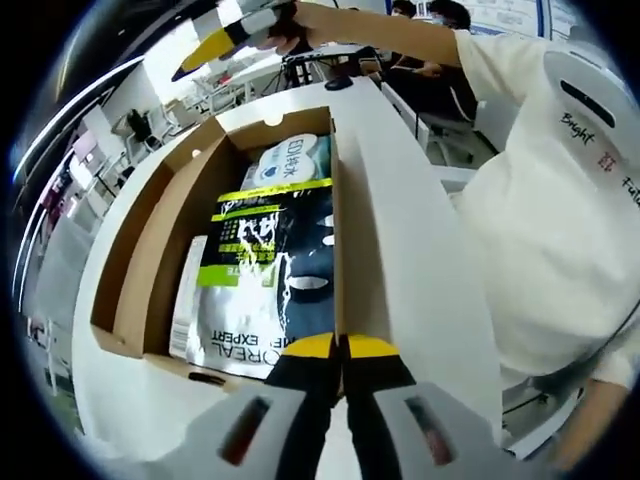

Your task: Operate the shoe box by opening the lid, removing the specified soft item, and placing it in the target area until the item is outside and the box remains undamaged.

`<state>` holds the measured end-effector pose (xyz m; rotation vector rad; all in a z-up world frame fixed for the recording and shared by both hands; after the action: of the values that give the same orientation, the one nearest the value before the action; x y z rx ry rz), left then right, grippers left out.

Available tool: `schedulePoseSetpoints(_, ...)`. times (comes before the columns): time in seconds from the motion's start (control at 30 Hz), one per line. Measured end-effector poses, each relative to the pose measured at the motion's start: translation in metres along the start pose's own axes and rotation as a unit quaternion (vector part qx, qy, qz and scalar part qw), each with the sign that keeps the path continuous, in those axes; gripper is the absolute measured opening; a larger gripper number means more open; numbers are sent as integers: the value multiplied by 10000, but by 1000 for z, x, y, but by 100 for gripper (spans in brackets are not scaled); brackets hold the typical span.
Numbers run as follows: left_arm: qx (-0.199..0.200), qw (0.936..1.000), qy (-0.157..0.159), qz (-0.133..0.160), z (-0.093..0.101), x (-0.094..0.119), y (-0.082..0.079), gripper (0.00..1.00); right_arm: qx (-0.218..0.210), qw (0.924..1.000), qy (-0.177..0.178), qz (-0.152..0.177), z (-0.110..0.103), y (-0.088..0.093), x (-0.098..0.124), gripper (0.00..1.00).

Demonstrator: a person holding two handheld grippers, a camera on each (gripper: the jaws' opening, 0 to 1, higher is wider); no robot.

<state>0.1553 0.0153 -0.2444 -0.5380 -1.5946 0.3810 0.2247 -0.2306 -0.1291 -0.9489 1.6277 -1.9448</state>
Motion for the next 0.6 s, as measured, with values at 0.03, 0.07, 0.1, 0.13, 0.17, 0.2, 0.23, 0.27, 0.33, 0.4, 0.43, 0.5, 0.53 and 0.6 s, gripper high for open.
schedulePoseSetpoints(0.03, 88, 9999, 35, 50, -1, 0, 0, 1, -28, 10000, -18, -13, -1, 2, -1, 36)
schedulePoseSetpoints(0.07, 85, 9999, 39, 47, -1, 0, 0, 1, -22, 10000, -45, -16, -3, 4, -3, 36)
schedulePoseSetpoints(0.1, 84, 9999, 52, 41, -1, 0, 0, 1, -32, 10000, -61, -34, -5, 5, -3, 36)
schedulePoseSetpoints(0.13, 50, 10000, 56, 28, 0, -1, 0, 1, -43, 9999, -73, -61, -7, 6, -4, 36)
schedulePoseSetpoints(0.17, -6, 10000, 62, -7, 0, -1, 0, 1, -24, 9999, -100, -119, -9, 8, -6, 37)
schedulePoseSetpoints(0.2, -25, 10000, 69, -20, 0, -1, 0, 1, -21, 9998, -117, -166, -11, 10, -6, 37)
schedulePoseSetpoints(0.23, -56, 9999, 83, -14, 0, -1, -1, 1, 7, 9997, -136, -214, -13, 12, -7, 37)
schedulePoseSetpoints(0.27, -30, 9999, 99, -9, -1, -1, -1, 1, 22, 9997, -136, -216, -14, 12, -8, 37)
schedulePoseSetpoints(0.33, 45, 9999, 121, 10, -2, -1, 0, 1, 26, 9995, -171, -261, -12, 13, -9, 37)
schedulePoseSetpoints(0.4, -28, 9999, 114, 35, -2, -1, 0, 1, 49, 9993, -177, -311, -12, 14, -10, 37)
schedulePoseSetpoints(0.43, 3, 9999, 106, 45, -2, -1, 0, 1, 65, 9992, -199, -333, -13, 15, -10, 37)
schedulePoseSetpoints(0.5, -59, 9999, 77, 43, -1, -2, 0, 1, 61, 9988, -234, -434, -15, 18, -12, 36)
schedulePoseSetpoints(0.53, -56, 10000, 68, 46, -1, -2, 0, 1, 57, 9988, -266, -413, -17, 18, -13, 36)
schedulePoseSetpoints(0.6, -33, 10000, 69, 37, -1, -2, 0, 1, 24, 9985, -339, -437, -19, 19, -15, 36)
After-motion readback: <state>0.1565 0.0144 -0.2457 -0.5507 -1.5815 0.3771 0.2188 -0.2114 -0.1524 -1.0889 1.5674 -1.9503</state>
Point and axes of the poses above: the point that each gripper's makers call its tool centre point, and the gripper's own axes: x roughly backward along the fingers, z roughly to its right, y roughly out of its underside, the point moved 5 cm from there along x, roughly backward along the fingers, and after that the axes turned 3 degrees about x, right-handed, at the moved point
